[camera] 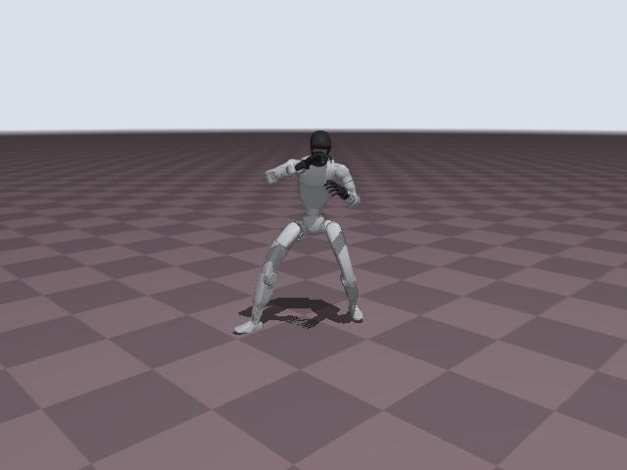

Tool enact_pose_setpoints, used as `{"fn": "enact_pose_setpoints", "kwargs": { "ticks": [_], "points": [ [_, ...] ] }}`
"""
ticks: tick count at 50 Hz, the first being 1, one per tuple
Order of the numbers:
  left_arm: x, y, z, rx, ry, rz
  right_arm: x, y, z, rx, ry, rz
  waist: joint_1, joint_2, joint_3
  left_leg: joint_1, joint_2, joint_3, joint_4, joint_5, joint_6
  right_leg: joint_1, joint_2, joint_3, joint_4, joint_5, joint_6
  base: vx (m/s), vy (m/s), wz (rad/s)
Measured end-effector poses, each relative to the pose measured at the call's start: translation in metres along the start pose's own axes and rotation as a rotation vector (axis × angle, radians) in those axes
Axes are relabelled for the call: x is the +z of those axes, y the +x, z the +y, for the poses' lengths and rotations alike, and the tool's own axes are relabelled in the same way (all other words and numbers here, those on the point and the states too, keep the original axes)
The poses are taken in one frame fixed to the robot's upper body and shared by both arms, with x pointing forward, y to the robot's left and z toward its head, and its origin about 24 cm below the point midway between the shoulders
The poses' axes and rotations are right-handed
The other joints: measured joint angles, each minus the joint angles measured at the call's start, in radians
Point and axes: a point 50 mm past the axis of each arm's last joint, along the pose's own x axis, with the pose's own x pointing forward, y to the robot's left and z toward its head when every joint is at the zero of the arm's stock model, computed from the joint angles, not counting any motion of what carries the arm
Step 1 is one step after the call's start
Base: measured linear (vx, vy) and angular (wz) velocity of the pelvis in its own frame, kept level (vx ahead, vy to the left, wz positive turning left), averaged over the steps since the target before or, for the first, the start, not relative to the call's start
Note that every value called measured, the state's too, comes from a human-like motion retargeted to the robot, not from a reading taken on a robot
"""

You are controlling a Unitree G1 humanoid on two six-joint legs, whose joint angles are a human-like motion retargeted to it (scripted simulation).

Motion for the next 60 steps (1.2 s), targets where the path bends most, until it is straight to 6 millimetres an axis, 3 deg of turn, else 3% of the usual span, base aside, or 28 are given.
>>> {"fn": "enact_pose_setpoints", "kwargs": {
  "ticks": [5,10,17,21,25,29,33,35,39,43,47,50,55,60],
  "points": [
    [0.019,0.021,0.043,0.154,0.184,-0.078,-0.011,-0.035,0.012,0.031,0.16,0.181,-0.002,-0.041,-0.014,0.027,-0.061,0.033,0.046,-0.056,-0.001,0.106,-0.015,0.005,-0.143,-0.048,0.058,-0.09,0.43,0.11],
    [0.051,0.053,0.053,0.226,0.25,-0.224,-0.012,-0.076,0.028,-0.012,0.363,0.361,0.01,-0.066,-0.046,0.046,-0.1,0.053,0.043,-0.079,0.002,0.164,-0.01,0.009,-0.216,-0.172,0.087,-0.07,0.33,0.11],
    [0.097,0.107,0.004,0.043,0.216,-0.414,0.008,-0.121,0.071,-0.023,0.687,0.59,-0.006,-0.092,-0.135,0.043,-0.15,0.042,-0.008,-0.083,0.015,0.178,0.035,0.094,-0.283,-0.292,0.104,-0.05,0.25,0.21],
    [0.124,0.131,-0.031,-0.098,0.242,-0.483,0.024,-0.136,0.099,0.028,0.821,0.688,-0.021,-0.108,-0.158,0.051,-0.179,0.033,-0.037,-0.078,0.026,0.184,0.066,0.174,-0.302,-0.308,0.108,-0.05,0.19,0.22],
    [0.145,0.15,-0.053,-0.183,0.317,-0.497,0.04,-0.145,0.125,0.129,0.915,0.751,-0.035,-0.124,-0.163,0.059,-0.202,0.027,-0.054,-0.074,0.037,0.191,0.093,0.248,-0.302,-0.303,0.109,-0.06,0.15,0.19],
    [0.157,0.166,-0.058,-0.193,0.393,-0.479,0.057,-0.143,0.143,0.244,0.972,0.717,-0.052,-0.139,-0.153,0.062,-0.219,0.02,-0.057,-0.072,0.043,0.196,0.121,0.327,-0.292,-0.284,0.105,-0.08,0.11,0.18],
    [0.156,0.18,-0.053,-0.171,0.479,-0.446,0.079,-0.131,0.151,0.334,1.049,0.594,-0.072,-0.149,-0.139,0.065,-0.23,0.009,-0.053,-0.07,0.046,0.205,0.153,0.412,-0.289,-0.25,0.082,-0.07,0.07,0.19],
    [0.149,0.187,-0.047,-0.158,0.554,-0.415,0.093,-0.122,0.151,0.363,1.092,0.514,-0.083,-0.151,-0.14,0.061,-0.236,0.003,-0.048,-0.067,0.053,0.204,0.168,0.448,-0.286,-0.232,0.049,-0.07,0.07,0.17],
    [0.125,0.2,-0.031,-0.121,0.658,-0.306,0.11,-0.103,0.152,0.352,1.166,0.422,-0.08,-0.161,-0.131,0.058,-0.252,0.013,-0.055,-0.055,0.066,0.2,0.165,0.447,-0.295,-0.139,0.06,-0.07,0.03,-0.02],
    [0.093,0.205,-0.011,-0.124,0.806,-0.169,0.119,-0.087,0.148,0.33,1.199,0.354,-0.056,-0.16,-0.118,0.059,-0.26,0.04,-0.082,-0.037,0.064,0.198,0.143,0.339,-0.283,-0.064,0.092,-0.1,0.01,-0.23],
    [0.067,0.2,0.012,-0.144,0.898,-0.024,0.123,-0.074,0.142,0.336,1.192,0.293,-0.025,-0.148,-0.102,0.056,-0.266,0.075,-0.132,-0.009,0.058,0.197,0.126,0.192,-0.232,-0.012,0.095,-0.12,0.03,-0.36],
    [0.06,0.192,0.029,-0.123,0.888,0.031,0.126,-0.067,0.137,0.343,1.174,0.25,-0.008,-0.133,-0.083,0.05,-0.269,0.099,-0.168,0.007,0.052,0.198,0.121,0.107,-0.182,-0.012,0.081,-0.13,0.02,-0.34],
    [0.074,0.171,0.042,-0.036,0.782,-0.037,0.135,-0.061,0.133,0.352,1.139,0.195,-0.027,-0.106,-0.038,0.037,-0.272,0.125,-0.185,0.006,0.041,0.206,0.114,0.049,-0.164,-0.043,0.063,-0.1,-0.01,-0.19],
    [0.104,0.144,0.039,0.076,0.603,-0.177,0.15,-0.069,0.135,0.44,1.148,0.138,-0.131,-0.072,-0.026,0.015,-0.268,0.145,-0.159,-0.009,0.036,0.188,0.107,0.057,-0.191,-0.013,0.064,-0.02,-0.01,-0.11]
  ]
}}
